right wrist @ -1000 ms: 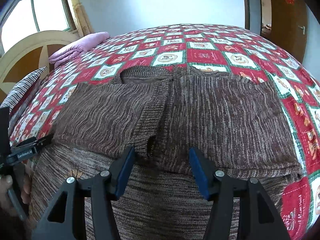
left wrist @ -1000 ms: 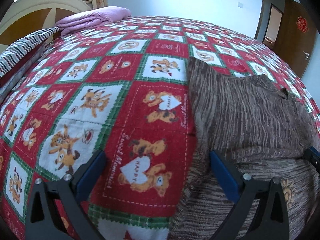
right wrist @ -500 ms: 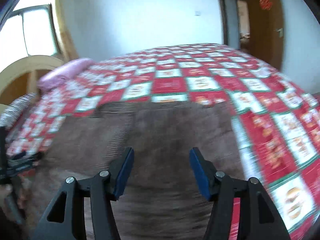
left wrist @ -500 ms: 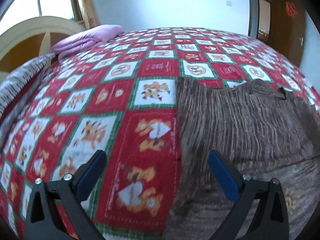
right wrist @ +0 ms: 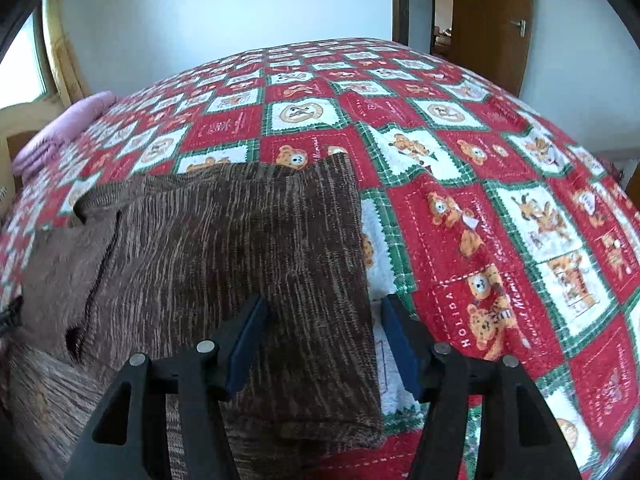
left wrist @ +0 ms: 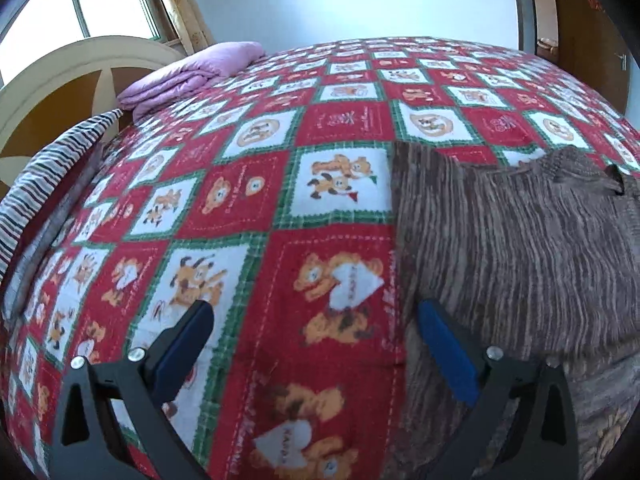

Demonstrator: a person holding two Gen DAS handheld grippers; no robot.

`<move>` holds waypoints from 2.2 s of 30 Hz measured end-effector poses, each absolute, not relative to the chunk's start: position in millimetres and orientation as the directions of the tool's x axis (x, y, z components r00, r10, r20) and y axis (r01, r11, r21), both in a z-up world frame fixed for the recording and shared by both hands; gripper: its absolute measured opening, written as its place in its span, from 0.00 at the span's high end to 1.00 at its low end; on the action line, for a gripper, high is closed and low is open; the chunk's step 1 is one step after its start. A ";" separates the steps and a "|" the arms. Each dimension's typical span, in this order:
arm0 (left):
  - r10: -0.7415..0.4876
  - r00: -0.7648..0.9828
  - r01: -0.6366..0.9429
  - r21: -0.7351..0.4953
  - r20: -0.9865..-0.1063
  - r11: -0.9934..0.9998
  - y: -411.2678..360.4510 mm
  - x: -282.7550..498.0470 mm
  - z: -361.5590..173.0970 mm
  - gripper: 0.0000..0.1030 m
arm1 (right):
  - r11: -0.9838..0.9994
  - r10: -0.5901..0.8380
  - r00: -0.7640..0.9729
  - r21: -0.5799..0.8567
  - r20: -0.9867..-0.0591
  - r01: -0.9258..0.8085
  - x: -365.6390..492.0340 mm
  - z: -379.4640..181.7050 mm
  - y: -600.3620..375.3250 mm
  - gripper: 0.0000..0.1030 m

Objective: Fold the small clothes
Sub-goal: 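Smooth the folded sweater side flat with the right tool, then move both tools to the ribbed hem of the brown sweater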

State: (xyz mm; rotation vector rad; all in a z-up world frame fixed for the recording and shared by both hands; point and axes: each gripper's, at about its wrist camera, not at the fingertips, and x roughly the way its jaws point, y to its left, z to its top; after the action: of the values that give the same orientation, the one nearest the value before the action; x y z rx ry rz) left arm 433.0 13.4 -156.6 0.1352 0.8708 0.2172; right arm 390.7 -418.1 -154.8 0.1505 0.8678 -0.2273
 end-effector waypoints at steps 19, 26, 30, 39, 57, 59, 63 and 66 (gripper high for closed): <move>0.086 0.614 0.004 0.112 -0.784 0.994 -2.9 313.9 -138.6 0.00 | 0.987 -0.048 0.619 0.056 -0.784 0.148 272.6 -140.2 -381.8 0.41; 0.038 0.595 0.026 0.066 -0.803 0.997 1.7 260.4 -152.9 0.00 | 0.988 -0.059 0.602 0.037 -0.796 0.147 226.6 -150.7 -374.5 0.41; 0.043 0.607 0.017 0.067 -0.794 0.998 5.1 240.4 -150.7 0.00 | 0.989 -0.075 0.602 0.020 -0.795 0.150 211.2 -152.2 -370.3 0.41; 0.000 0.606 0.055 0.042 -0.796 0.998 1.7 199.5 -149.2 0.00 | 0.989 -0.083 0.600 0.010 -0.796 0.151 188.4 -153.1 -364.6 0.41; -0.091 0.571 0.157 0.000 -0.816 0.988 -13.8 138.3 -166.4 0.06 | 0.992 -0.062 0.594 0.016 -0.802 0.125 122.6 -160.6 -350.6 0.41; -0.092 0.571 0.163 0.003 -0.816 0.987 -16.7 132.1 -167.6 0.07 | 0.993 -0.061 0.592 0.014 -0.804 0.121 115.5 -162.4 -349.5 0.39; -0.106 0.568 0.181 -0.001 -0.816 0.983 -20.6 122.0 -167.0 0.15 | 0.992 -0.063 0.596 0.015 -0.800 0.126 105.3 -165.6 -348.7 0.36; -0.134 0.556 0.190 -0.031 -0.820 0.981 -21.2 116.4 -165.9 0.21 | 0.991 -0.060 0.600 0.025 -0.798 0.132 94.5 -168.2 -348.1 0.36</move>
State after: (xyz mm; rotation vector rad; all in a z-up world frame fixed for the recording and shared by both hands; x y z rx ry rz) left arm 116.4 -21.2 -165.9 0.0635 0.9624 -0.1912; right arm 94.5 -348.1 -168.2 0.0846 0.9215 -0.1115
